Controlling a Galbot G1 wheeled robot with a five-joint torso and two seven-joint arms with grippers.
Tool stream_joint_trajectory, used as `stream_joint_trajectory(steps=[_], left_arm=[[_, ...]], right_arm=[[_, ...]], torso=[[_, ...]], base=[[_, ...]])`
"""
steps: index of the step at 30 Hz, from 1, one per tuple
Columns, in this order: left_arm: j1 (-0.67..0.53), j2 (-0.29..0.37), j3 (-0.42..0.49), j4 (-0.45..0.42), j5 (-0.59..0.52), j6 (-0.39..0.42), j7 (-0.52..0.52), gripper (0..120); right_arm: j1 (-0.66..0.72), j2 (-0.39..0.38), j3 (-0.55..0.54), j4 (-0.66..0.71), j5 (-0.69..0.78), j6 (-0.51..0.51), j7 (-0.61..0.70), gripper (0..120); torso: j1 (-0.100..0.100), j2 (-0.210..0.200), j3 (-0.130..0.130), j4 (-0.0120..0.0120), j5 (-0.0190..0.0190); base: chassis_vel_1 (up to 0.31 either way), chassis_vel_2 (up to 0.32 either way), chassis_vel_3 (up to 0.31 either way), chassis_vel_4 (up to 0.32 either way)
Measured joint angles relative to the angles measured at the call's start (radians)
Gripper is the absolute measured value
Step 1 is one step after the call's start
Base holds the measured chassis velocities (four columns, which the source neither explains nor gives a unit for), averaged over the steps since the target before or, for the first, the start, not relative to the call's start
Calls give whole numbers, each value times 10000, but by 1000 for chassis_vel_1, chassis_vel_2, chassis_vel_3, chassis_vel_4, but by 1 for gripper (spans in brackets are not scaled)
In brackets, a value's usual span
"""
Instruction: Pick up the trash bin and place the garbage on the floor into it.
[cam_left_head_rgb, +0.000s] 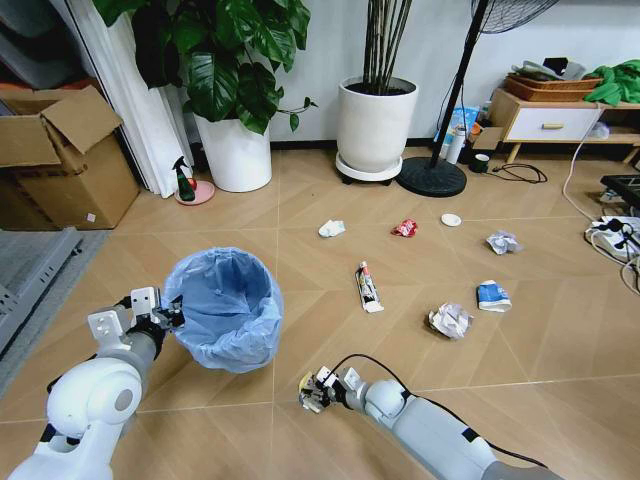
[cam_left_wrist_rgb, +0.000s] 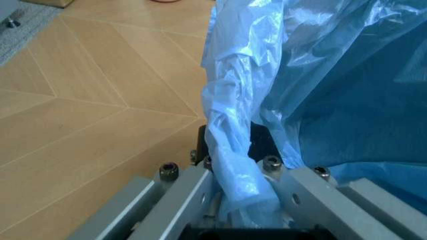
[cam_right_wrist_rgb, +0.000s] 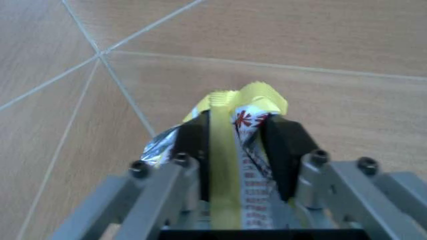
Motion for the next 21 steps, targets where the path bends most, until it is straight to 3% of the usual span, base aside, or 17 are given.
stream_joint_trajectory(steps=[2,5,7,18,21], left_arm=[[-4,1,2,0,0,0,0,0],[-50,9,19,28,-5,4,-3,0],[-61,11,29,35,-6,6,-3,0],[-87,20,38,77,-8,36,5,0],[-128,40,53,112,-14,41,16,0]], right_arm=[[-3,0,3,-2,-2,0,0,23],[-76,-28,27,15,-10,4,3,4],[-111,-41,49,37,-17,4,2,0],[-636,-202,810,907,530,-358,646,0],[-729,-363,1666,1779,745,-363,809,0]], torso=[[0,0,0,0,0],[0,0,2,2,3],[0,0,2,3,3],[6,-10,13,7,-2],[7,-10,11,3,4]], base=[[0,0,0,0],[0,0,0,0],[0,0,0,0],[0,0,0,0],[0,0,0,0]])
